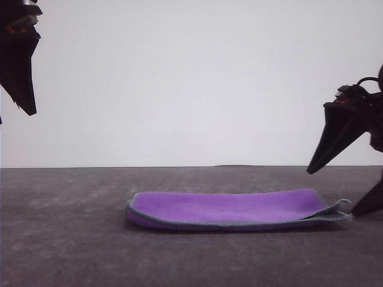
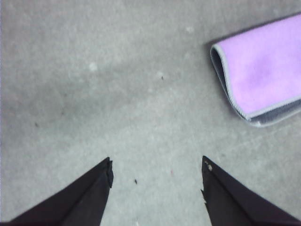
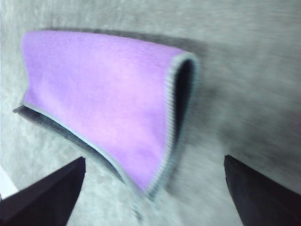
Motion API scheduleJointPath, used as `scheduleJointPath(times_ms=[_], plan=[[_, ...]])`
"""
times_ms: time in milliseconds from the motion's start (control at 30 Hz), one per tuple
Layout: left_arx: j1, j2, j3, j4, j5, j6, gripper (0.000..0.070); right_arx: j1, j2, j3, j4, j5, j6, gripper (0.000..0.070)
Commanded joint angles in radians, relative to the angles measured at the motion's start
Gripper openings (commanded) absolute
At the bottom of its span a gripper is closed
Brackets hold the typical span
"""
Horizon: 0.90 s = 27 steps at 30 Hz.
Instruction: Fold clothes
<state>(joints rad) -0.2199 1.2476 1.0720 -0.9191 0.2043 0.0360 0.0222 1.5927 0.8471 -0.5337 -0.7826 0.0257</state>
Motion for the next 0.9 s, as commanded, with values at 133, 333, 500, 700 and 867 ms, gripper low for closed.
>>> scheduleJointPath(times_ms=[133, 333, 500, 700, 867], plan=[[-0.002, 0.006, 0.010, 0.015, -0.001, -0.004, 0.0364, 0.033, 0.035, 0.007, 0.064, -0.001, 0.047, 0.0491], [-0.002, 0.006, 0.010, 0.015, -0.001, -0.004, 0.0364, 0.042, 0.071, 0.007, 0.091, 0.000, 0.076, 0.0484], [-0.002, 0.006, 0.010, 0.016, -0.001, -0.004, 0.0364, 0.043, 0.102, 0.007, 0.089, -0.016, 0.076, 0.0478], [-0.002, 0.006, 0.010, 0.019, -0.001, -0.004, 0.0364, 0.055, 0.107, 0.008, 0.088, -0.058, 0.076, 0.0251], [-0.002, 0.006, 0.010, 0.019, -0.001, -0.004, 0.0364, 0.056, 0.107, 0.008, 0.088, -0.058, 0.065, 0.0092]])
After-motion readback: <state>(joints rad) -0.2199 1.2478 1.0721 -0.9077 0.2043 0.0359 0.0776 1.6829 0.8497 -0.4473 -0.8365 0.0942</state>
